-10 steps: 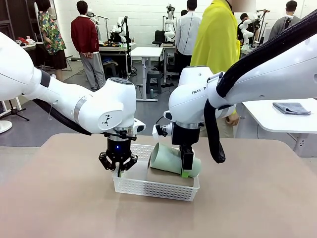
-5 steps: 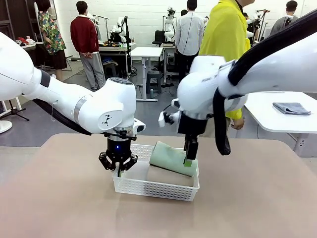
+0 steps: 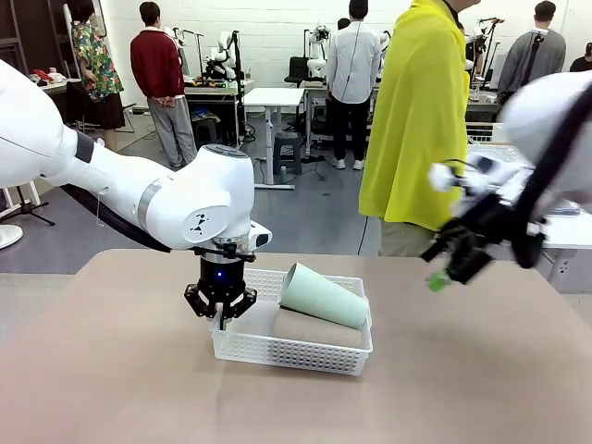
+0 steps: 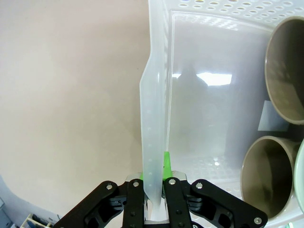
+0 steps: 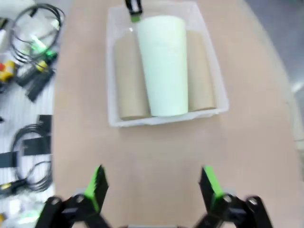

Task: Clean and organize the cups into the basket.
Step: Pick up the Reusable plastic cup from the right side of the table and stack it inside the Organizing basket in the center of the table.

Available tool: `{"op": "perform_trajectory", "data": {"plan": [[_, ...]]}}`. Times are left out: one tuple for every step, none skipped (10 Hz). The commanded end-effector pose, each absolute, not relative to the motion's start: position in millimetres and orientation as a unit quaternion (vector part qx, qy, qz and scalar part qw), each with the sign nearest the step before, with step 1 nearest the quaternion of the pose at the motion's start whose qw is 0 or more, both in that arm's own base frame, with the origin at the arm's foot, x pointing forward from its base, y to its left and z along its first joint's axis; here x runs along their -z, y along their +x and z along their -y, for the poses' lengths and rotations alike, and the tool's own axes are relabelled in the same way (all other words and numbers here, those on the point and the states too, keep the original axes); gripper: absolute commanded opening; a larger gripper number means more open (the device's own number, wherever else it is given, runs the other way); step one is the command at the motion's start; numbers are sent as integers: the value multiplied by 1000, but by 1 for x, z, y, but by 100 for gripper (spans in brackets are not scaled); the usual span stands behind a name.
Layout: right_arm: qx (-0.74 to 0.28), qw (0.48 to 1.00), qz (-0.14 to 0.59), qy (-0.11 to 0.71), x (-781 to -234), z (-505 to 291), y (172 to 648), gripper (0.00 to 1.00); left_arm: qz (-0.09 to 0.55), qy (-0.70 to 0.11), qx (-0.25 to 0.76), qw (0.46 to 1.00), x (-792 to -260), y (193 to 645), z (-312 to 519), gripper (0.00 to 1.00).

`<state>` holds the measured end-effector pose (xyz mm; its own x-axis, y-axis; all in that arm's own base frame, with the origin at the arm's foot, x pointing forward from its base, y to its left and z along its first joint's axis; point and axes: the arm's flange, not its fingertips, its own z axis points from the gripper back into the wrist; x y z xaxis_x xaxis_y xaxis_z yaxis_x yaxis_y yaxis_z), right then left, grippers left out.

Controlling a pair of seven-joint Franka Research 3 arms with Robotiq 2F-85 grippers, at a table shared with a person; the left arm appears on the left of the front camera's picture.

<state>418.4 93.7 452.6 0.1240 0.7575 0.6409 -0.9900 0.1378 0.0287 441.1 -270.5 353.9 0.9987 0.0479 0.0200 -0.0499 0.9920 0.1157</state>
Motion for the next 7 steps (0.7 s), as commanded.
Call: {"op": "perform_trajectory", "data": {"plan": [[-616, 672, 295, 286, -434, -30, 387, 100, 5, 62, -20, 998, -351, 440, 269, 0], [-626, 650, 316, 292, -433, -8, 379, 100, 5, 62, -20, 998, -351, 440, 269, 0], [-638, 642, 323, 276, -433, 2, 376, 100, 5, 62, -20, 998, -351, 440, 269, 0], [-636, 656, 318, 255, -430, 3, 379, 100, 5, 62, -20, 998, -351, 440, 269, 0], [-620, 656, 325, 282, -434, 2, 373, 100, 5, 62, -20, 998, -351, 440, 269, 0], [-620, 656, 325, 282, -434, 2, 373, 100, 5, 62, -20, 998, -351, 440, 269, 0], [-620, 656, 325, 282, -434, 2, 373, 100, 5, 62, -20, 998, -351, 440, 269, 0]]}}
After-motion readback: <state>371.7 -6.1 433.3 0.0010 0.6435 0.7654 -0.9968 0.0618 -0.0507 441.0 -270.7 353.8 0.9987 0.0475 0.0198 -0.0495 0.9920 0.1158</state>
